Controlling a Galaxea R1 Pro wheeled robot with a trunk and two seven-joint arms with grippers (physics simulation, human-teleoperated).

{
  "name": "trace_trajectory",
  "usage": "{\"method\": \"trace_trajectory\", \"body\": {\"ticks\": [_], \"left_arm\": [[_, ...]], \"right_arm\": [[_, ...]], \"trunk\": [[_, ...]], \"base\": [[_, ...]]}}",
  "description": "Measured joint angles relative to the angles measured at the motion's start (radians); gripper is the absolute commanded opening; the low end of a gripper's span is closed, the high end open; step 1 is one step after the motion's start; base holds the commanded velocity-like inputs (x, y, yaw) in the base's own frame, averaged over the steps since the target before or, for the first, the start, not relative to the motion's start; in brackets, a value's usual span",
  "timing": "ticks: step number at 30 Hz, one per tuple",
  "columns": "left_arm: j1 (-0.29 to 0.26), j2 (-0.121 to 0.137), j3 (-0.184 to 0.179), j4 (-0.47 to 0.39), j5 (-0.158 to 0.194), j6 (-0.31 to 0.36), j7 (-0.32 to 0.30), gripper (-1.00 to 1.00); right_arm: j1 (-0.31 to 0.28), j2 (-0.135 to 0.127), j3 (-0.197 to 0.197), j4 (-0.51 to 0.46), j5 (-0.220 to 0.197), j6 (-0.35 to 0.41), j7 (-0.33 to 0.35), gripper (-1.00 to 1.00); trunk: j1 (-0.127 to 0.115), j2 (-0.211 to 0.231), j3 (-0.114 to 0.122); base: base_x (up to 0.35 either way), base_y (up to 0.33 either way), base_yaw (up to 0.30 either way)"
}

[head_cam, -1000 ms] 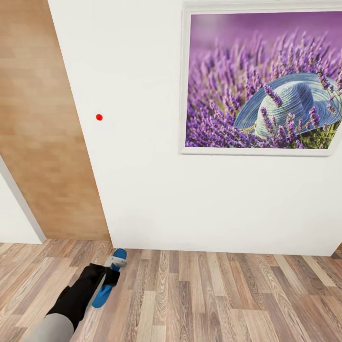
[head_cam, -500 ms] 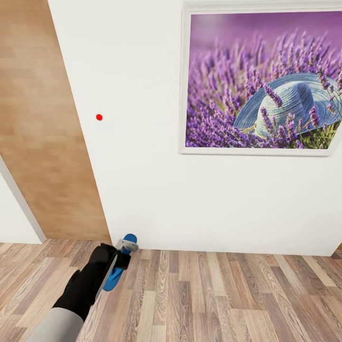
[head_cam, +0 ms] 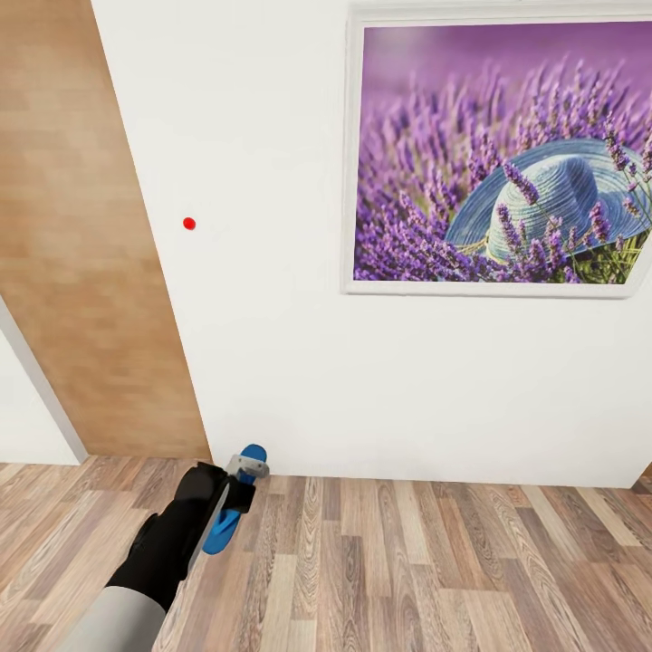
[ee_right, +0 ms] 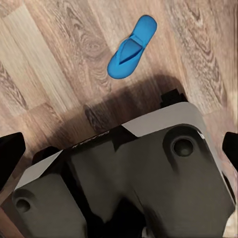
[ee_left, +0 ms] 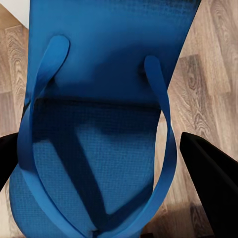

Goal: In the bedroom, move the book from the bed onto either nightstand, and place the two sandals side by side next to the bed.

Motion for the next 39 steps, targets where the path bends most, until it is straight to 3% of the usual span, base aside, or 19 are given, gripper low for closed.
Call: {"method": "trace_trajectory", "body": {"ticks": [11,15,21,26,39], "left_arm": [[0.000,-0.002,0.000,-0.016,-0.001,0.001,-0.001,-1.00],[0.000,-0.002,0.000,-0.020,-0.001,0.002,-0.001,-1.00],[0.000,-0.002,0.000,-0.024,0.001,0.003,-0.001,-1.00],[0.000,-0.003,0.000,-0.024,0.002,0.003,-0.001,-1.00],[0.000,-0.008,0.000,-0.025,0.005,0.003,-0.002,-1.00]], "right_arm": [[-0.069,-0.062,0.000,-0.001,0.006,0.006,-0.011,1.00],[-0.101,-0.074,0.001,0.000,0.009,0.010,-0.015,1.00],[-0.160,-0.072,0.002,0.002,0.013,0.013,-0.100,1.00],[-0.199,-0.069,0.035,0.001,0.011,0.014,-0.130,1.00],[-0.227,-0.061,0.084,0.002,0.011,0.015,-0.135,1.00]], "trunk": [[0.000,0.000,0.000],[0.015,-0.028,-0.012],[0.038,-0.070,-0.031],[0.058,-0.105,-0.047],[0.107,-0.196,-0.088]], "base": [[0.000,0.000,0.000],[0.000,0.000,0.000],[0.000,0.000,0.000],[0.000,0.000,0.000],[0.000,0.000,0.000]]}}
